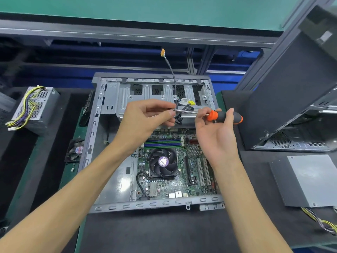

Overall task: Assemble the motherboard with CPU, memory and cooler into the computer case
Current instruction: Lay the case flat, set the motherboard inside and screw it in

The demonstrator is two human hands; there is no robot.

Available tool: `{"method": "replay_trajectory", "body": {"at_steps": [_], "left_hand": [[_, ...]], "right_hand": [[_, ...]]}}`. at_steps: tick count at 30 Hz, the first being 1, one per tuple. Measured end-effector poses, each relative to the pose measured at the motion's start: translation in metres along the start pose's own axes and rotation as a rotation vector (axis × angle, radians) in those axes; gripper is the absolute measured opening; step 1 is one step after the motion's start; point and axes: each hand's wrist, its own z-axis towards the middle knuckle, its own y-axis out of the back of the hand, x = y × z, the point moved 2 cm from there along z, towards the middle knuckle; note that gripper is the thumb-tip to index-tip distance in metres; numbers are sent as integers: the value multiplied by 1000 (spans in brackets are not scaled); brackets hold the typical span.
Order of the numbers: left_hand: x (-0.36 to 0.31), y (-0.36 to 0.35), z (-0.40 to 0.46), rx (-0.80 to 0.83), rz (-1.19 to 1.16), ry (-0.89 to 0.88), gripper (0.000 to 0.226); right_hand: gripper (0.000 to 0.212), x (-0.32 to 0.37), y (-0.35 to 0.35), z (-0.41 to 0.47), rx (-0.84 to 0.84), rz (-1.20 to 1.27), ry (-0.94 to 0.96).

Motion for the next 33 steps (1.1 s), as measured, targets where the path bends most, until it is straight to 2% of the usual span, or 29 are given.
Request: {"method": "replay_trajectory", "body": {"at_steps": [2, 6, 8, 10, 11, 14, 17, 19, 23, 27, 33], "left_hand": [[1, 0, 1, 13, -22, 7, 15], [2, -4, 2, 35, -60, 18, 15], [1, -7, 2, 51, -66, 10, 16], [0, -10, 2, 72, -78, 9, 20], [0, -10, 2, 84, -90, 10, 23], [1, -10, 1, 143, -110, 42, 35], [9, -2, 1, 214, 73, 132, 44], [16, 1, 0, 225, 194, 177, 39], [20, -6, -5, 317, 174, 220, 35], [17, -15, -10, 445, 100, 213, 41], [19, -16, -14, 422, 98, 234, 34]], "right_hand": [[39, 2, 0, -1, -15, 23, 9], [37, 2, 0, -3, -30, 32, 2], [44, 1, -1, -4, -19, 26, -20], [60, 1, -2, -6, -8, 7, -26], [58, 1, -4, -7, -5, 4, -25], [35, 6, -9, -10, -3, -29, 6], [30, 23, -12, -15, -1, -340, 137], [26, 34, -15, -22, 31, -618, 237], [24, 41, -17, -36, 83, -866, 293], [25, 39, -13, -47, 66, -875, 310], [28, 43, -12, -54, 35, -751, 337]]}}
